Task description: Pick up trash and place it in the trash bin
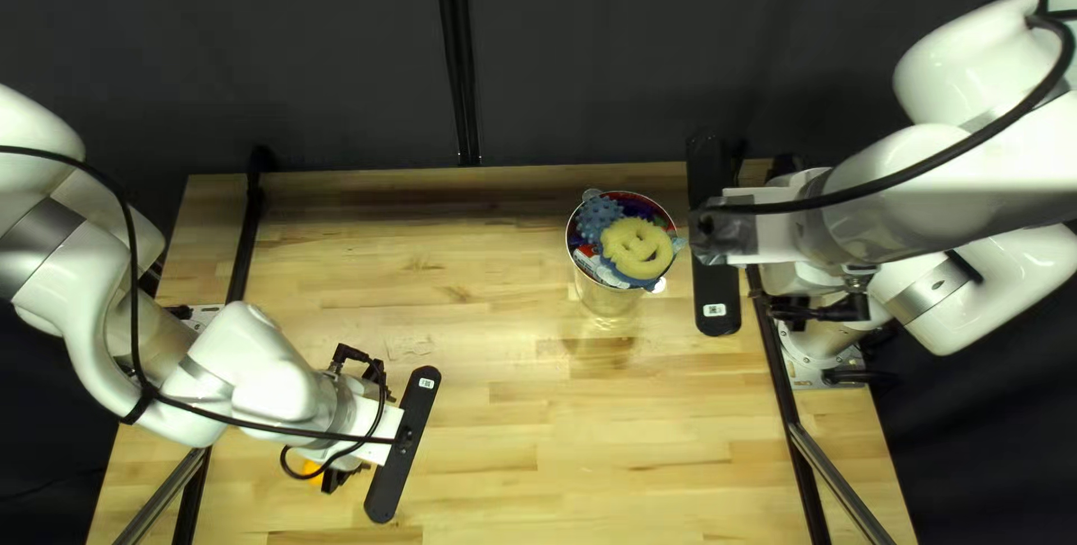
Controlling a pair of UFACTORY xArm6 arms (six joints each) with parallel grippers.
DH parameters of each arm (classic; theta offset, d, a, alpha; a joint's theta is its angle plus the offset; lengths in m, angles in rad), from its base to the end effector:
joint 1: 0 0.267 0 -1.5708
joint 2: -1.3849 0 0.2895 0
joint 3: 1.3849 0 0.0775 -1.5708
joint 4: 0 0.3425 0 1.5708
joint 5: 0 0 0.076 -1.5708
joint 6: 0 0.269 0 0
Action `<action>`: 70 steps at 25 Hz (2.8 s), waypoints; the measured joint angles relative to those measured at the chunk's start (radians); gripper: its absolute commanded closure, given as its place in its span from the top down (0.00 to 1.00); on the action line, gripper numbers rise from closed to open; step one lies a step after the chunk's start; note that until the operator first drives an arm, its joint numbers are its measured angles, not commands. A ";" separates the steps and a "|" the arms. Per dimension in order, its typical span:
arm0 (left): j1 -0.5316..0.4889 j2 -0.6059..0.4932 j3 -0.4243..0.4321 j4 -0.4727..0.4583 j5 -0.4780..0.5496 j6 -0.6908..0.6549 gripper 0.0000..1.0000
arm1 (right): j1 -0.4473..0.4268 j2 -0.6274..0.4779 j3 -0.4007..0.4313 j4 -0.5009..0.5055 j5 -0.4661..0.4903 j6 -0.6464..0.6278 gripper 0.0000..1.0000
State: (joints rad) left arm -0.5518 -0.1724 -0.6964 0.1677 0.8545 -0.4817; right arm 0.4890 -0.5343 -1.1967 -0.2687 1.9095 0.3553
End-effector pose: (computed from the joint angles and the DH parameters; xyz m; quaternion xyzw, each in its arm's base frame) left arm 0.3512 -0.1862 0.1282 -0.9939 0.0894 -0.0376 0.0517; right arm 0.2576 0.0532 0.4019 0.9870 0.0329 -0.0274 0.1546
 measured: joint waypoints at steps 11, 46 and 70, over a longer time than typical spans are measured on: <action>-0.110 -0.008 0.032 -0.040 0.006 -0.409 1.00 | -0.021 -0.015 0.004 0.008 0.002 -0.034 1.00; 0.005 0.226 0.067 -0.125 -0.071 -0.732 1.00 | -0.022 -0.009 0.000 0.008 0.000 -0.034 1.00; -0.041 0.326 -0.227 0.163 0.186 -0.676 0.00 | -0.022 -0.009 0.000 0.008 0.000 -0.034 1.00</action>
State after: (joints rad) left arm -0.5930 0.1538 -0.9238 0.3306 1.0410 -1.1579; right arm 0.4673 -0.5429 -1.1964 -0.2607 1.9098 0.3211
